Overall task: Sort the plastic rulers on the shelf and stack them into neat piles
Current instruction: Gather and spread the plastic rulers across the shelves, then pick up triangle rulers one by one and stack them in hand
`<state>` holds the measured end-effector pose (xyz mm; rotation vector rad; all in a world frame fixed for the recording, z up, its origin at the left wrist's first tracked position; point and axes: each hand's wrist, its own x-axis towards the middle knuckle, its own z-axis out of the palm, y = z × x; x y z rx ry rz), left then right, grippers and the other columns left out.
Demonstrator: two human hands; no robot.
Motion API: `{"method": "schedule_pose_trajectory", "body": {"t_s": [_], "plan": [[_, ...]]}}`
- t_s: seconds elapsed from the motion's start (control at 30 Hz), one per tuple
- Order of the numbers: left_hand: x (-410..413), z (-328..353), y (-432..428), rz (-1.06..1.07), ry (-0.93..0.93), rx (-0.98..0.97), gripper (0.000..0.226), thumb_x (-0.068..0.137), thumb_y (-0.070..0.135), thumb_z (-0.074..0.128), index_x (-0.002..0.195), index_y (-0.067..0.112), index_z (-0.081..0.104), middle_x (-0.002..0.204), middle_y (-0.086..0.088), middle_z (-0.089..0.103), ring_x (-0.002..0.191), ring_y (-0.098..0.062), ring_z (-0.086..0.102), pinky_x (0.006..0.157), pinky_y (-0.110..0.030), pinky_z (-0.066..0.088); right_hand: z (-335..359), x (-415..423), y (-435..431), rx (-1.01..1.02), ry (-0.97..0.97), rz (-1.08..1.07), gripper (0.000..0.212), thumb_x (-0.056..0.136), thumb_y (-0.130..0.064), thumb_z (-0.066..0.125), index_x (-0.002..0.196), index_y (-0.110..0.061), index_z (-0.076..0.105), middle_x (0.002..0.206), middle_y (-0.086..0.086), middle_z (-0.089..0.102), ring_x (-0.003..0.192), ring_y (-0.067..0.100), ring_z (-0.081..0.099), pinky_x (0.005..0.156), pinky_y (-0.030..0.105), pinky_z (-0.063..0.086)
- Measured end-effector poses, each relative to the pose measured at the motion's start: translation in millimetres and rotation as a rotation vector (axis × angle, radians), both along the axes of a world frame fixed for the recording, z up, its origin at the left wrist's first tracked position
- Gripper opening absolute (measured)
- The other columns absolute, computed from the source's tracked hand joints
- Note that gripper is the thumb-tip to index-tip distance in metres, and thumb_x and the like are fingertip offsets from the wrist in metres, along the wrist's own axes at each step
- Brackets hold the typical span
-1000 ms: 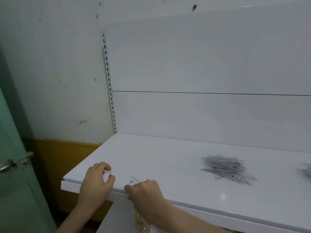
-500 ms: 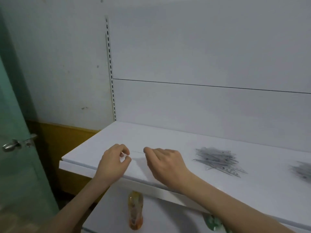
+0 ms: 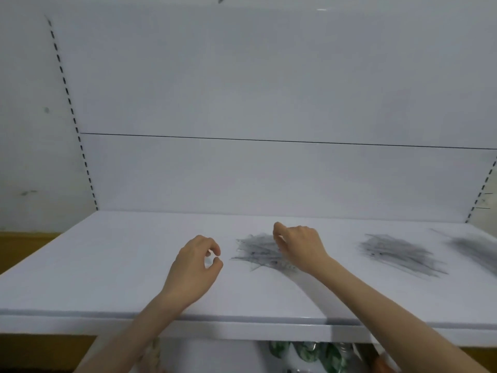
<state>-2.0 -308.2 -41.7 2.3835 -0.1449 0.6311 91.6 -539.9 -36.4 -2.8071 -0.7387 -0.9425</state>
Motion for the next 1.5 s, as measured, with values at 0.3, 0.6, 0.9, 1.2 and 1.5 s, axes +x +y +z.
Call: {"method": "schedule_pose_trajectory", "body": {"t_s": [0.3, 0.6, 0.9, 1.2, 1.5], "plan": [[4.4, -1.7, 2.5, -0.009, 0.000, 0.003, 0.016, 0.082, 0.008, 0.062, 0.078, 0.023, 0.058, 0.089, 0.008, 0.058, 0.085, -0.007, 0.055, 0.076, -0.023, 0.042, -8.2, -9.4, -5.7, 0.147, 0.332, 0.136, 0.042, 0.094, -0.042, 0.039, 0.111, -0.016, 0.067, 0.106, -0.003, 0.067, 0.124, 0.018, 0.049, 0.092, 0.028, 0.041], [19.6, 6.4, -5.6, -0.157, -0.021, -0.007, 0.022, 0.082, 0.008, 0.063, 0.074, 0.028, 0.056, 0.088, 0.009, 0.060, 0.089, -0.011, 0.053, 0.079, -0.029, 0.044, 13.9, -57.2, -55.1, 0.278, 0.431, 0.009, 0.052, 0.092, -0.037, 0.056, 0.143, -0.033, 0.041, 0.149, -0.012, 0.039, 0.144, 0.007, 0.019, 0.114, 0.027, 0.018], [32.7, -1.1, -29.3, -0.366, -0.003, 0.027, 0.020, 0.080, 0.007, 0.063, 0.076, 0.025, 0.058, 0.085, 0.002, 0.063, 0.085, -0.015, 0.056, 0.071, -0.014, 0.036, 14.7, -100.7, -94.1, 0.376, 0.466, -0.224, 0.047, 0.091, -0.030, 0.060, 0.136, -0.029, 0.051, 0.139, -0.014, 0.051, 0.131, 0.006, 0.044, 0.103, 0.020, 0.030], [42.5, -9.3, 14.7, -0.210, 0.051, -0.021, 0.013, 0.082, 0.009, 0.064, 0.078, 0.021, 0.062, 0.088, 0.002, 0.063, 0.088, -0.015, 0.056, 0.081, -0.031, 0.045, 22.4, -55.3, -51.7, 0.440, 0.531, -0.118, 0.039, 0.089, -0.025, 0.061, 0.128, -0.028, 0.058, 0.132, -0.015, 0.056, 0.120, 0.008, 0.052, 0.097, 0.019, 0.035], [63.7, 0.7, 27.1, -0.017, 0.038, -0.080, 0.028, 0.080, 0.007, 0.065, 0.071, 0.032, 0.056, 0.088, 0.002, 0.064, 0.087, -0.015, 0.057, 0.080, -0.031, 0.046, 26.1, 39.4, -10.6, 0.416, 0.642, 0.067, 0.020, 0.090, -0.032, 0.062, 0.104, -0.023, 0.073, 0.115, -0.013, 0.064, 0.102, 0.018, 0.062, 0.095, 0.032, 0.047]]}}
